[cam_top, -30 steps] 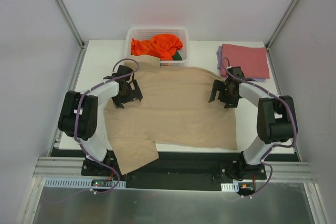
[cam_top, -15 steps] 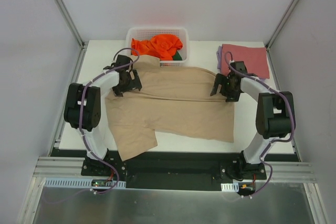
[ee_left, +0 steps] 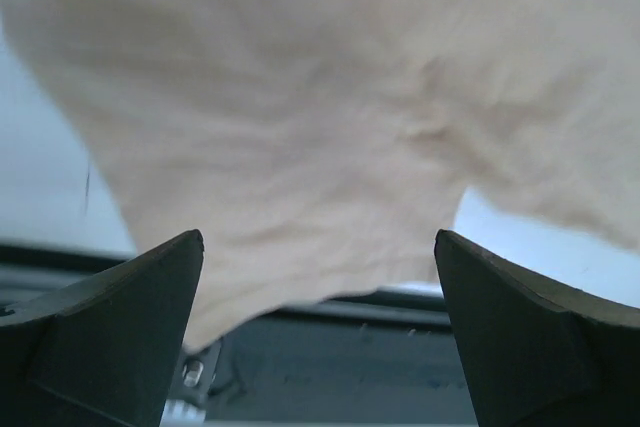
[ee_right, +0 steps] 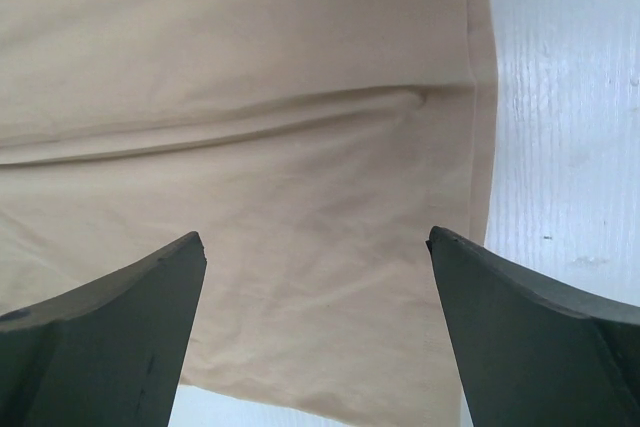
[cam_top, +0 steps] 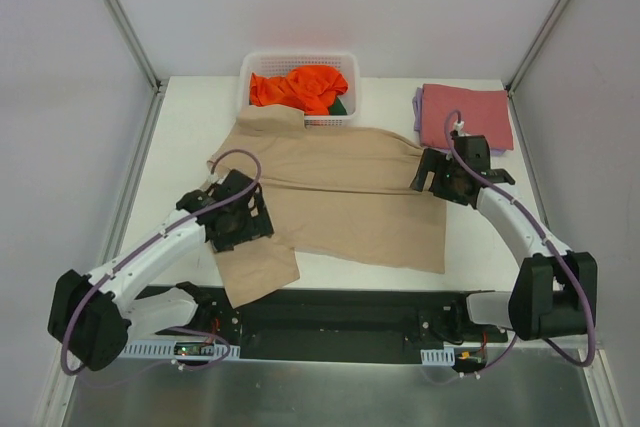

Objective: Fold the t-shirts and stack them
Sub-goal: Flatten out the tshirt, then grap the side of the flattened tshirt closest away from the robot with both arms

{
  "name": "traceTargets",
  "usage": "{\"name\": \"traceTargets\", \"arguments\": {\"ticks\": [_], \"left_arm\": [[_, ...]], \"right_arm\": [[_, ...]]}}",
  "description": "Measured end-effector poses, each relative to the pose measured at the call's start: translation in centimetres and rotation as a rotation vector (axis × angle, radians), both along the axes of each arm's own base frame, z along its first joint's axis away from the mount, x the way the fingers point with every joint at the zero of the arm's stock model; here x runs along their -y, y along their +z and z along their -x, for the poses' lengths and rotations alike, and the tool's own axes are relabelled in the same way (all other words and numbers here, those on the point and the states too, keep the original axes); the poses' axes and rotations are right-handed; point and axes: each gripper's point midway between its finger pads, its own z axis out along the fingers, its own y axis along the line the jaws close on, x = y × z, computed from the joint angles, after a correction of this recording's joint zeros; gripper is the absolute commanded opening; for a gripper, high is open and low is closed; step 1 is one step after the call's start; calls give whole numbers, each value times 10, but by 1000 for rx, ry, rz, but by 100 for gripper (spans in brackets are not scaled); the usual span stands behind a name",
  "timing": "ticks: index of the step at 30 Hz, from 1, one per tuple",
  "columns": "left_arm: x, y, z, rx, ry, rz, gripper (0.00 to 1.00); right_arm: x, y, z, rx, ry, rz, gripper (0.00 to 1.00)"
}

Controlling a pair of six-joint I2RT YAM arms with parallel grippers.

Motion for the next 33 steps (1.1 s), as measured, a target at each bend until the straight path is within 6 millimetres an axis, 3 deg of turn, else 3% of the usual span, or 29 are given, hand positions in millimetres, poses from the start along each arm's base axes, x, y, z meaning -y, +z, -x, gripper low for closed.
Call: {"name": "traceTargets", "arguments": {"ticks": [4,9,14,18,28,29,31,33], "left_arm": [[-14,-10,65,-149,61,-76,94],[-35,-27,118,-280,161,-150,78],[-30,-38,136,-336,201,-128,52],[-32,-44,150,-396,211,-141,50],[-35,-59,165,-481,225,-183,30],[-35,-61,165,-483,225,-183,23],[-35,-63,167,-491,226,-185,0],[-33,-64,166,-495,225,-176,0]], "right_arm": [[3,-10,9,-38,-7,15,96],[5,-16,10,-59,-11,24,96],[7,-24,12,-88,-17,37,96],[9,-27,13,-100,-23,48,96],[16,-32,14,-116,-43,83,96],[17,-33,14,-118,-45,86,96],[18,-34,14,-122,-49,93,96],[19,-35,14,-124,-52,99,96]]}}
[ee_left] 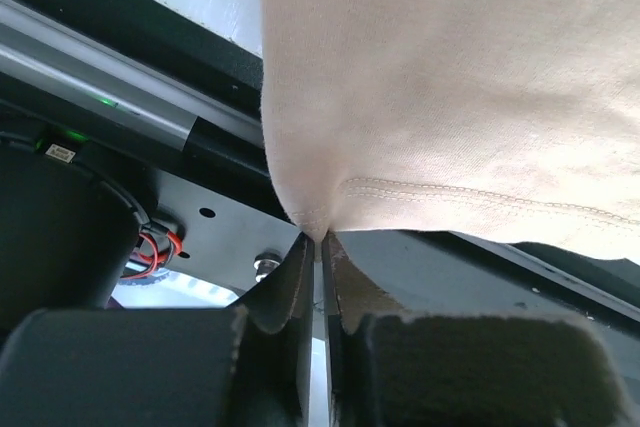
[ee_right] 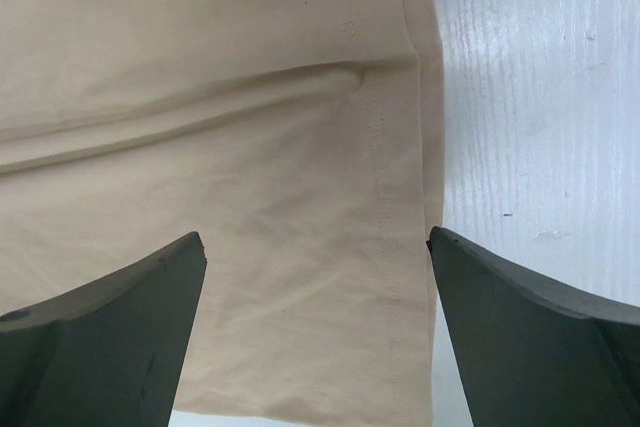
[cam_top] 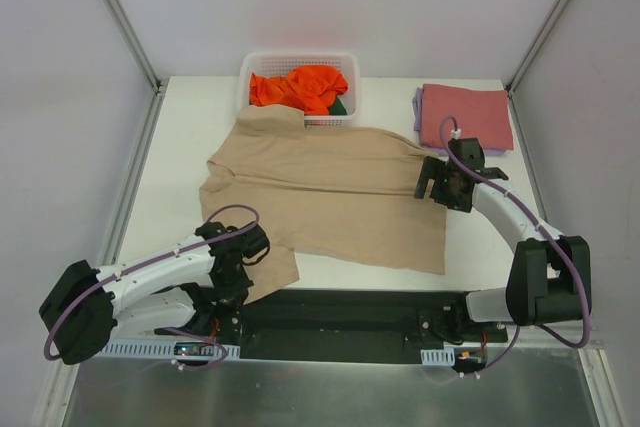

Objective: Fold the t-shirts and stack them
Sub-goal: Grap the side of the flattened tshirt closest away from the robot with both arms

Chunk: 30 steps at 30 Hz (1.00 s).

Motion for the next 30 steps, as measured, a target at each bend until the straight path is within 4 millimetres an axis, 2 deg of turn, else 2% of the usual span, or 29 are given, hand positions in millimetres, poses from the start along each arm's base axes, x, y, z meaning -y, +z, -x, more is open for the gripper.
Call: {"name": "traceTargets", "arguments": {"ticks": [7,10,13,16,21,25,30], "left_arm": [[8,8,-10,45,-34,37,0],[21,26,-37,176,-75,90,0],[48,53,-72,355,-134,207,0],[69,73,-101,512,-192,289,0],[88,96,-136,659,-267,309,0],[95,106,-155,726,-297,312,0],[96,110,-165,765,-311,308,0]], "right_arm": [[3,2,2,1,-14,9,96],[6,12,7,27,-51,7,96],[8,24,21,57,-109,-15,96],[9,26,47,74,-171,-60,96],[8,7,104,-7,-261,-124,99],[7,-10,140,-86,-323,-149,88],[0,-27,160,-169,-356,-183,72]]}}
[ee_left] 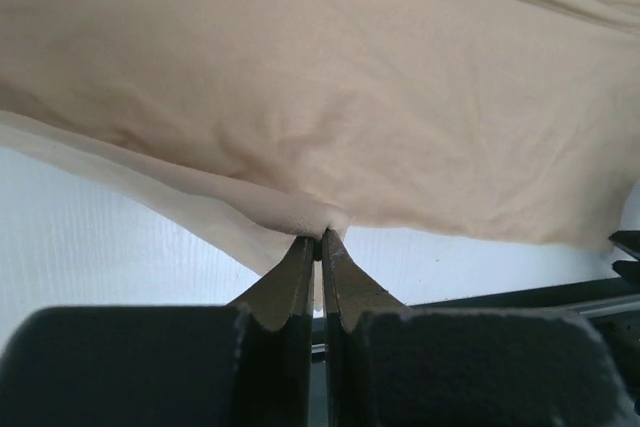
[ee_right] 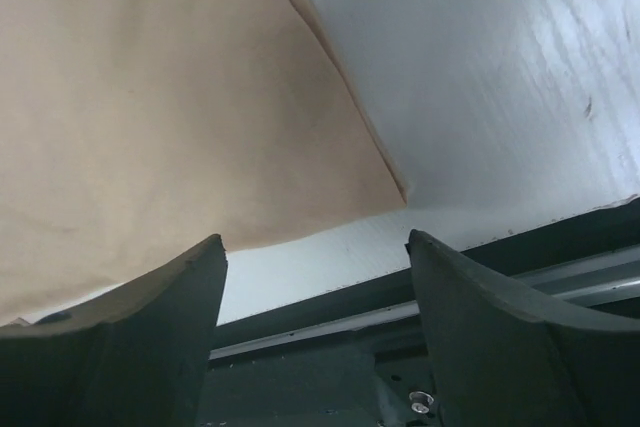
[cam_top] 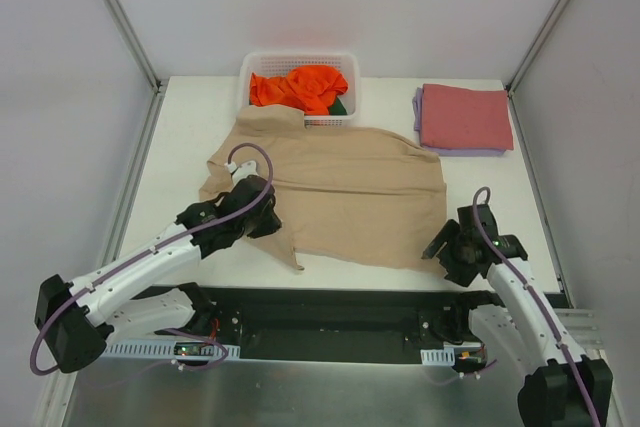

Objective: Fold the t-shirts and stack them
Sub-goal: Grap the side of the flattened tshirt closest away from the robot with both arms

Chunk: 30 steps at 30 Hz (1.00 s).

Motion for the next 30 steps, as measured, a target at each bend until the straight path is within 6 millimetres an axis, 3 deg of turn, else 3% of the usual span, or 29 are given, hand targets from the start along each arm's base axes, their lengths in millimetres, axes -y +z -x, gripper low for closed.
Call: {"name": "traceTargets", "arguments": {"ticks": [5,10,19,25,30], "left_arm": [[-1,6,-3,34,2,16,0],[-6,6,-5,52,20,16,0],[-15,9,-5,77,44,29,0],[-22,16,4,87,40,58,0],[-35,21,30,43,37,101,0]], "right_arm": [[-4,-19,12,-98,-11,-9,58],[-6,-27,5,-100,-19,-8,42],[1,-33,5,-149,-18,41,2],[2,-31,5,-146,5,52,0],[6,-20,7,-127,22,72,0]]}}
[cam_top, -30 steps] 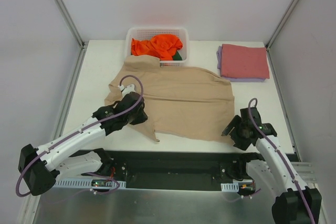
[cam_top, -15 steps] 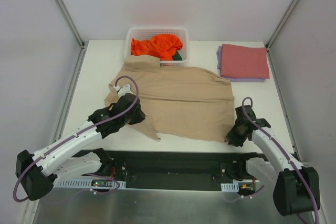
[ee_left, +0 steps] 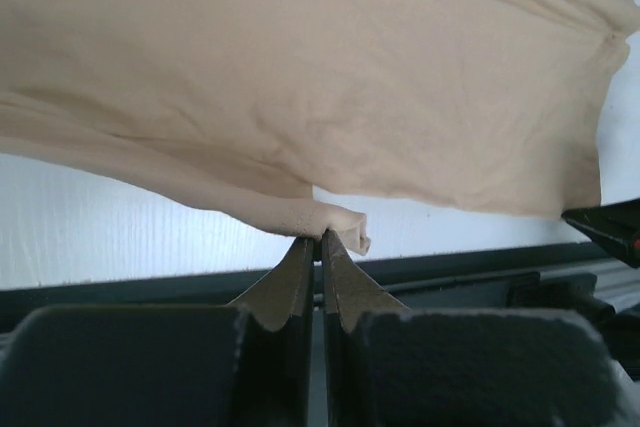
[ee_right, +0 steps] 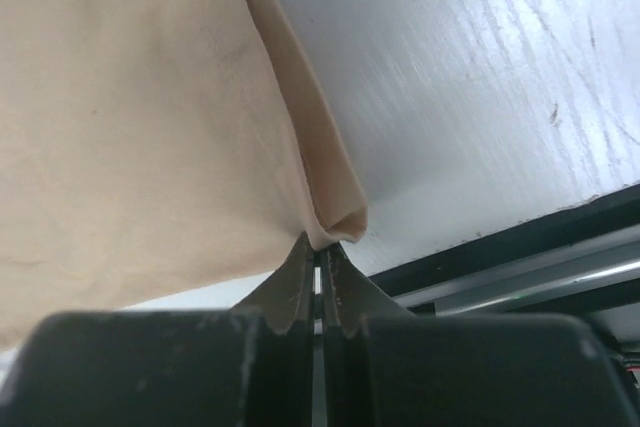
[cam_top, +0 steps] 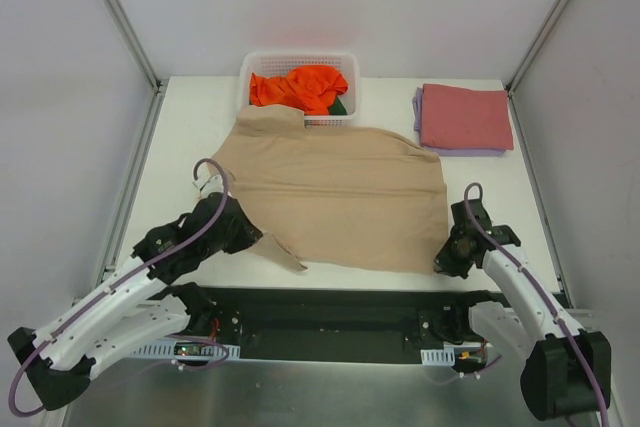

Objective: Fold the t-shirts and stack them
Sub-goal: Grap the side of the flattened tshirt closest away from the robot with both arms

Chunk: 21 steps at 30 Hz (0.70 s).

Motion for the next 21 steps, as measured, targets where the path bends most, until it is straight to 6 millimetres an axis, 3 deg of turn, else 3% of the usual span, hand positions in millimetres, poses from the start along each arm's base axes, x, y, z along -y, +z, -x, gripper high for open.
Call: {"name": "traceTargets", "arguments": {"ticks": [11,21], "left_arm": [[-14,17,55,-53,-22,208,0],[-13,30,70,-31,-61,305,0]], "right_arm": [[1,17,14,-2,48,-2,0],[-2,30,19,-1,96,-17,0]]}}
